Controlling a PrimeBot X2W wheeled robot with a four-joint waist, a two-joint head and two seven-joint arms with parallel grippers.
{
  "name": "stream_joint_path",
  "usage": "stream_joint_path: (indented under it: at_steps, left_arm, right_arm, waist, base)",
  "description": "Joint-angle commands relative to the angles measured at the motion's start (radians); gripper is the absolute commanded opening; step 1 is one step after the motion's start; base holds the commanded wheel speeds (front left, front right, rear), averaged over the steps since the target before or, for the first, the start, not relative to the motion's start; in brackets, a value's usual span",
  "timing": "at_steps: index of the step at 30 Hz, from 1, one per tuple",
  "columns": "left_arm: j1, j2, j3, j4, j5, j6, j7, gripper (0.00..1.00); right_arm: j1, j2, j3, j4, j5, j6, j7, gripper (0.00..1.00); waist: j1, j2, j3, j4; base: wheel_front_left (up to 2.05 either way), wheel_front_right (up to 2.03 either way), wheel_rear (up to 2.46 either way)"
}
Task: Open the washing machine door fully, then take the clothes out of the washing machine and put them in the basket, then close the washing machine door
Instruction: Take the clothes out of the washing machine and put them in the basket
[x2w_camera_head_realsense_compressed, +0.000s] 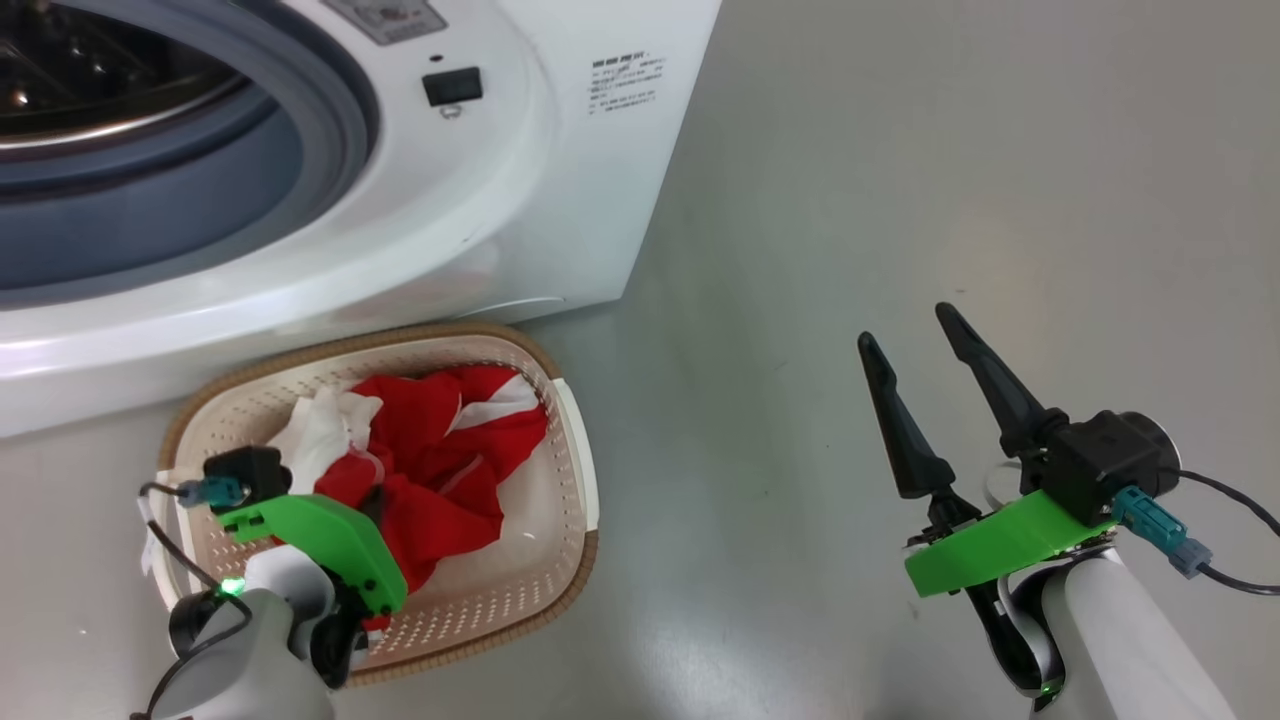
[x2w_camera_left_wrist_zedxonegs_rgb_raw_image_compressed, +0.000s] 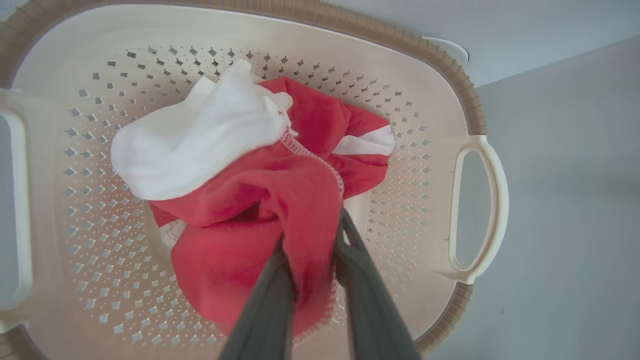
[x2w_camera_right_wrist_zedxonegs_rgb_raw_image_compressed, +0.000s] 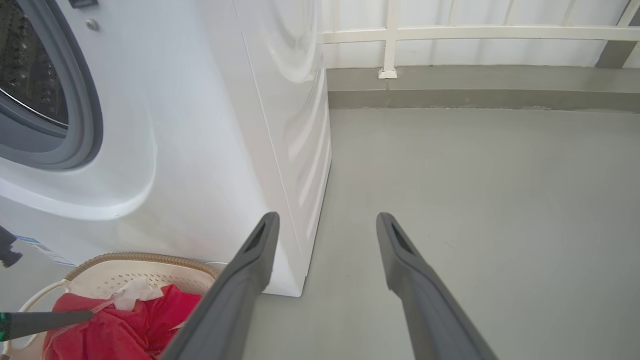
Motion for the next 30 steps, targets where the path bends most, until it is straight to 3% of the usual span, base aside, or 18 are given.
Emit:
stream_joint_path:
  at_steps: [1, 8, 13, 18, 30]
  left_arm:
    - [0.007, 0.030, 0.014, -0.010, -0.005, -0.006, -0.018, 1.00]
    - [0.060, 0.041, -0.056, -0.074, 0.006, -0.006, -0.212, 1.00]
    - [0.107, 0.056, -0.061, -0.138, -0.006, -0.006, -0.263, 1.00]
    - [0.195, 0.083, 0.006, -0.322, 0.036, -0.006, -0.266, 1.00]
    - [0.436, 0.044, 0.166, -0.728, 0.231, 0.005, -0.266, 1.00]
  right_arm:
    - [-0.009, 0.002, 0.015, -0.014, 0.008, 0.006, -0.006, 1.00]
    - [-0.005, -0.005, 0.023, 0.033, 0.003, 0.006, -0.006, 1.00]
    - [0.012, -0.005, -0.002, 0.044, -0.013, 0.006, -0.006, 1.00]
    - [0.035, 0.001, -0.021, 0.045, -0.034, 0.006, -0.006, 1.00]
    - [0.091, 0.003, -0.052, 0.007, -0.062, 0.006, -0.006, 1.00]
  waist:
    - [0.0000, 0.0000, -0.014, 0.006]
    - [0.0000, 0.0000, -0.086, 0.029]
    - [0.0000, 0.0000, -0.150, 0.053]
    - [0.0000, 0.0000, -0.217, 0.079]
    - [0.0000, 0.0000, -0.362, 0.121]
  base:
    - [0.00, 0.00, 0.00]
    - [0.00, 0.00, 0.00]
    - [0.00, 0.00, 0.00]
    - [0.00, 0.00, 0.00]
    - [0.00, 0.00, 0.00]
